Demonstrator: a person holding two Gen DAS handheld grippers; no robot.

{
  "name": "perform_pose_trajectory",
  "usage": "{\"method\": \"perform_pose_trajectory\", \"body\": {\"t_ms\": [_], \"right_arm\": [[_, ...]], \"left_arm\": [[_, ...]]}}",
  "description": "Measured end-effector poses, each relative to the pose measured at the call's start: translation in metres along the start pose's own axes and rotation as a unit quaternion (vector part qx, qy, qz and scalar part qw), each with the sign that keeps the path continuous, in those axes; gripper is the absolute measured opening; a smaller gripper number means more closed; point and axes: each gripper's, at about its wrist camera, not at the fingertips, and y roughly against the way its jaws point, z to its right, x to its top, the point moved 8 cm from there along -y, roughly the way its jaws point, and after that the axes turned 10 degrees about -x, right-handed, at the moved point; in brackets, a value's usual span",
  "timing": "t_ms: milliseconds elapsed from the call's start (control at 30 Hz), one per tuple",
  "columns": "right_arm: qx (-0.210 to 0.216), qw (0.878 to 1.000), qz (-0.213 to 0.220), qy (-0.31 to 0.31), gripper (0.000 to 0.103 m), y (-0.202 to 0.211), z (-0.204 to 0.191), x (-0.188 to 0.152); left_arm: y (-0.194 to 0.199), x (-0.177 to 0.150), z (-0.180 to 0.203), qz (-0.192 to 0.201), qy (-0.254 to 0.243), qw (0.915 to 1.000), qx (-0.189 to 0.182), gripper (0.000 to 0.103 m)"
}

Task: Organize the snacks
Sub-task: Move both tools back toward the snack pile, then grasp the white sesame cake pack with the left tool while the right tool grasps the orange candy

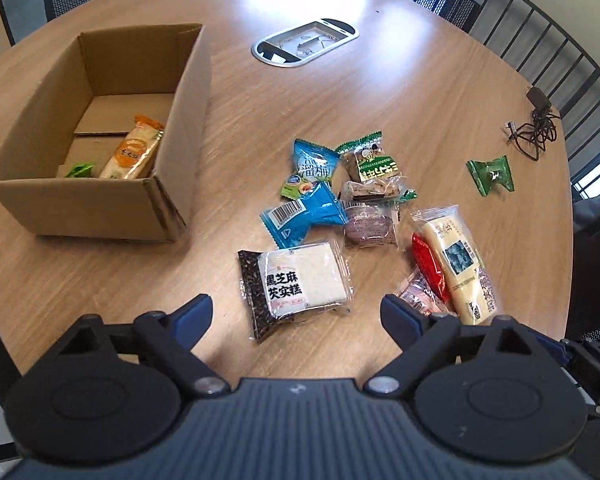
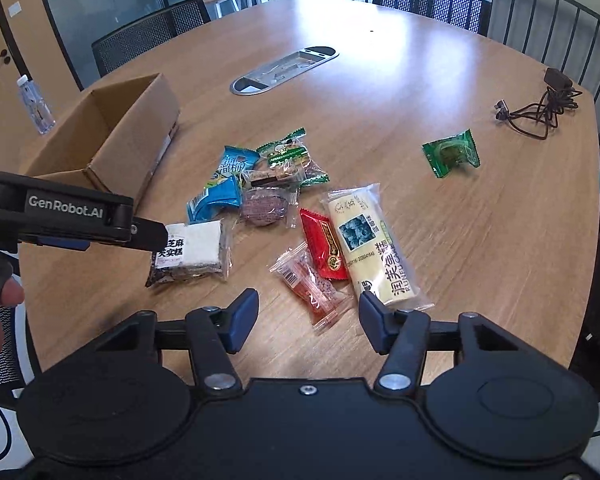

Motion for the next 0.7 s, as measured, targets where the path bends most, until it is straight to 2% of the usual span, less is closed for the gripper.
{"method": "perform_pose_trajectory", "body": {"t_ms": [100, 333, 467, 700], "right_arm": [[-0.021, 1.000, -0.003, 0.008, 0.050, -0.010, -0.005, -0.001], [-0.085, 0.996, 0.000, 0.019, 0.049, -0.030, -0.012, 0.001], [-0.098, 0.995, 0.000, 0.003, 0.045, -0.041, -0.015, 0.001], [-0.110, 0.994, -0.007, -0.024, 0.044, -0.055, -0.022, -0.003]], "left_arm": [[-0.014, 0.001, 0.000, -0.013, -0.001, 0.9999, -0.006, 0.088], [-0.041, 0.005, -0.002, -0.036, -0.002, 0.9994, -0.003, 0.087], [-0.054, 0.009, -0.007, -0.049, -0.003, 0.9988, 0.004, 0.087], [-0.068, 0.013, -0.010, -0.073, -0.013, 0.9972, 0.010, 0.087]]}}
